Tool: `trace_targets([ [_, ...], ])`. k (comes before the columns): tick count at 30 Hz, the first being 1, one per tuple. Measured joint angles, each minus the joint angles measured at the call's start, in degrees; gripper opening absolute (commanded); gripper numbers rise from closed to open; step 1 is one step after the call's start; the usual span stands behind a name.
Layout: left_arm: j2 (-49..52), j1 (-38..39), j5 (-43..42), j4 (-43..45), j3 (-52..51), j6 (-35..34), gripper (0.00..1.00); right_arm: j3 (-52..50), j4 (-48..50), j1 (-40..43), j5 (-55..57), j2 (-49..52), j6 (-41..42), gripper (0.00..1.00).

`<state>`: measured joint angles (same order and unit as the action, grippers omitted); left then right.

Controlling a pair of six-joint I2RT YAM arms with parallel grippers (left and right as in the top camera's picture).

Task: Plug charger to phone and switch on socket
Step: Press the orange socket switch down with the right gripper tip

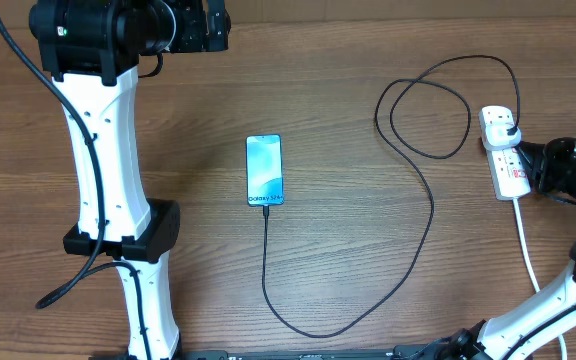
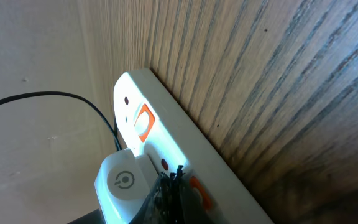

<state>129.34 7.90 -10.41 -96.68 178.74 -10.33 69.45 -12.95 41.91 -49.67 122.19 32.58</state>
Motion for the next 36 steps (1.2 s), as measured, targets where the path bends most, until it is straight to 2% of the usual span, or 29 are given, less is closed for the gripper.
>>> trace_targets([
  [36, 0.00, 0.00, -0.02, 0.00, 0.00, -0.02, 1.00, 0.31, -3.78, -0.07, -1.09, -0.33, -1.46, 0.04],
])
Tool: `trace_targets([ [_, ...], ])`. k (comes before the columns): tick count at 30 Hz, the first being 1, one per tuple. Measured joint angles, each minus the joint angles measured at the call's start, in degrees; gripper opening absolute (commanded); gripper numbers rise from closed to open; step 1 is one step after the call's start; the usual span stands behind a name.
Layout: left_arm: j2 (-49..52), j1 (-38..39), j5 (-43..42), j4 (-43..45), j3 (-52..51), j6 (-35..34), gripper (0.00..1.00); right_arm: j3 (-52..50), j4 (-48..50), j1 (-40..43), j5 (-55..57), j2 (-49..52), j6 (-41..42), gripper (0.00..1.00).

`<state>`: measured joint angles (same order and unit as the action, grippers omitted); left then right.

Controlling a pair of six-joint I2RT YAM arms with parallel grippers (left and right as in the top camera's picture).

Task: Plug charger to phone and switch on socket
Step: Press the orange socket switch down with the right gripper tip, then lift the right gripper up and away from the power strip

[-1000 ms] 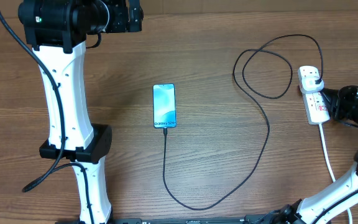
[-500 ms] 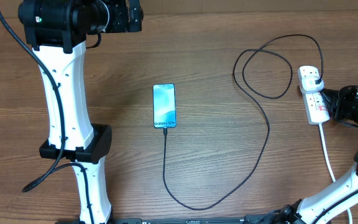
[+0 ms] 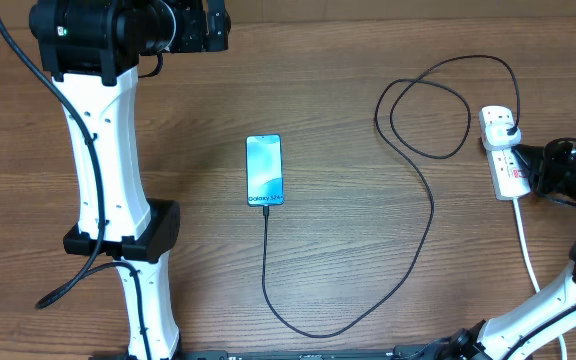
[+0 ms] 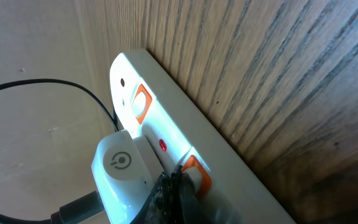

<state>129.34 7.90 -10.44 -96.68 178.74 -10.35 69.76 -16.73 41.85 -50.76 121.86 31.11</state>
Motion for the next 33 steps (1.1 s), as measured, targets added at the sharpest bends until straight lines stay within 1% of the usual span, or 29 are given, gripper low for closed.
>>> trace_targets([
  [11, 0.00, 0.00, 0.00, 0.00, 0.00, 0.02, 1.00, -0.13, 1.01, 1.11, -0.07, 0.00, -0.07, 0.04],
  [21, 0.00, 0.00, 0.00, 0.00, 0.00, 0.02, 1.00, -1.22, -0.02, 10.03, -0.02, -0.76, -0.26, 0.04],
  [25, 0.00, 0.00, 0.00, 0.00, 0.00, 0.02, 1.00, -1.36, -0.07, 10.05, -1.20, -4.74, -0.28, 0.04],
  [33, 0.00, 0.00, 0.00, 0.00, 0.00, 0.02, 1.00, -1.36, 0.07, 9.75, -5.51, -16.81, -1.70, 0.04],
])
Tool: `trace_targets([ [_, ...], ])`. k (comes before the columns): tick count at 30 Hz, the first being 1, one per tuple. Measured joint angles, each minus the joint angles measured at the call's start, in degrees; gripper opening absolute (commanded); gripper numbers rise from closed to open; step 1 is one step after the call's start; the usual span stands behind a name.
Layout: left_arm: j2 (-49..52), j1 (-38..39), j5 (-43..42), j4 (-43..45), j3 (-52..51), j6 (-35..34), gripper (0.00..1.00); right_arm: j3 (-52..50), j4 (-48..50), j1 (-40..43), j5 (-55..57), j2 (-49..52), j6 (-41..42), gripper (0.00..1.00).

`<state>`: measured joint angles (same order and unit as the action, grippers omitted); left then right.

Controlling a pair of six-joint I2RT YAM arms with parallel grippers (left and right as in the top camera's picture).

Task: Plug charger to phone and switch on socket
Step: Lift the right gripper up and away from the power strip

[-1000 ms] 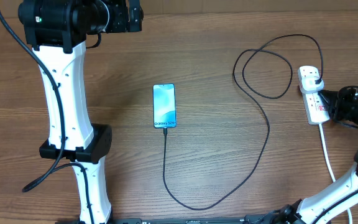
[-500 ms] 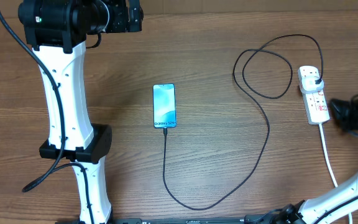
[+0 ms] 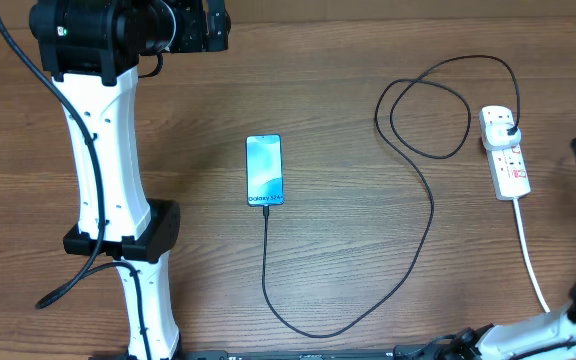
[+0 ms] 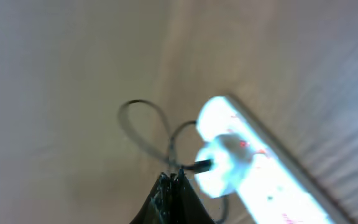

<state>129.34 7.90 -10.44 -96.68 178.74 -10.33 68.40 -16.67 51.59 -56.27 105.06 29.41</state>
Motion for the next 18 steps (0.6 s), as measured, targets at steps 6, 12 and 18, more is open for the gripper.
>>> trace_targets([
  [6, 0.00, 0.00, 0.02, 0.00, 0.00, -0.02, 0.99, 0.00, -0.59, -0.07, -2.38, -8.46, -1.07, 0.04],
  [12, 0.00, 0.00, 0.02, 0.00, 0.00, 0.00, 0.99, 0.00, -0.70, -1.92, -2.95, -17.05, -1.31, 0.04],
  [18, 0.00, 0.00, 0.02, 0.00, 0.00, 0.00, 1.00, 0.00, -0.70, -6.91, -3.10, -23.89, -1.44, 0.04],
])
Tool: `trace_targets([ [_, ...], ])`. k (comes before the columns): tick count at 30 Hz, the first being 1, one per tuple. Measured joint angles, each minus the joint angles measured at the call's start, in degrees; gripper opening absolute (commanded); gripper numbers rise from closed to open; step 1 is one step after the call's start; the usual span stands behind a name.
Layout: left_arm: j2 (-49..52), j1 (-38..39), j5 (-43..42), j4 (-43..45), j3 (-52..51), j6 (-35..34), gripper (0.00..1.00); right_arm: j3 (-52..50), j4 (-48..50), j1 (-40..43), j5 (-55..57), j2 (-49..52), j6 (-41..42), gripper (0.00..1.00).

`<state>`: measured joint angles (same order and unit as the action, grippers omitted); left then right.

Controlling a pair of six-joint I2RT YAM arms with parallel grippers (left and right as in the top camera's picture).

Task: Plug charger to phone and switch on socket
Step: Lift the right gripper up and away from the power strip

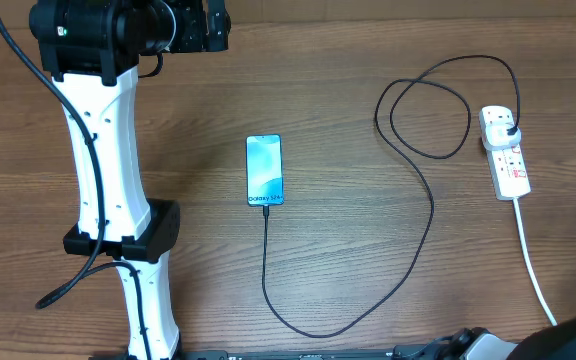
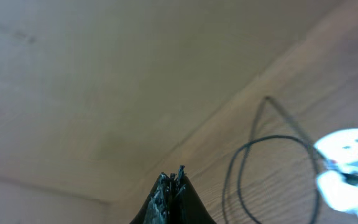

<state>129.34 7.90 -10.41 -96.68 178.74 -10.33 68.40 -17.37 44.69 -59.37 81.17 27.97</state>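
The phone [image 1: 264, 170] lies face up mid-table with its screen lit. A black cable [image 1: 431, 215] runs from its lower end in a long loop to the white charger [image 1: 508, 128], which sits plugged into the white power strip [image 1: 509, 165] at the right. My right gripper [image 2: 173, 177] is shut on nothing and lifted away from the strip; in the overhead view only a dark bit of it shows at the right edge. The wrist view shows the charger [image 2: 347, 167] as a blur at the right. My left gripper [image 1: 206, 25] hangs at the back left, its jaws unclear.
The left arm's white column [image 1: 103, 150] and base stand at the left of the table. The power strip's white lead [image 1: 528, 265] runs toward the front right corner. A pale wall [image 2: 104, 74] rises behind the table's far edge.
My right gripper has moved from beside the strip at the right edge to farther back, nearly out of the overhead view. Its camera now faces the wall and cable loop.
My shut right fingertips were first at the strip's orange switch next to the charger. A moment later the small light beside that switch glowed bright red. Then the gripper was off the strip at the table's right edge, and now farther back. The phone stayed plugged.
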Motion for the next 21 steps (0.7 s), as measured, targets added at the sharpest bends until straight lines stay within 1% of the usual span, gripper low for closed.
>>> trace_targets([
  [6, 0.00, 0.00, -0.02, 0.00, 0.00, 0.00, 0.99, 0.02, -0.48, -5.70, 1.01, -4.15, -0.04, 0.04],
  [11, 0.00, 0.00, -0.02, 0.00, 0.02, 0.00, 1.00, 2.29, -5.49, -9.81, 1.97, -5.42, -1.18, 0.04],
  [15, 0.00, 0.00, -0.02, 0.00, 0.00, 0.00, 1.00, 7.96, -14.40, -14.12, 6.05, -5.55, -3.61, 0.04],
  [18, 0.00, 0.00, -0.02, 0.00, 0.00, -0.02, 1.00, 13.79, -23.15, -19.04, 12.61, -5.73, -6.51, 0.05],
  [21, 0.00, 0.00, 0.00, 0.00, 0.00, 0.00, 1.00, 19.56, -29.94, -24.68, 19.93, -5.90, -9.07, 0.08],
])
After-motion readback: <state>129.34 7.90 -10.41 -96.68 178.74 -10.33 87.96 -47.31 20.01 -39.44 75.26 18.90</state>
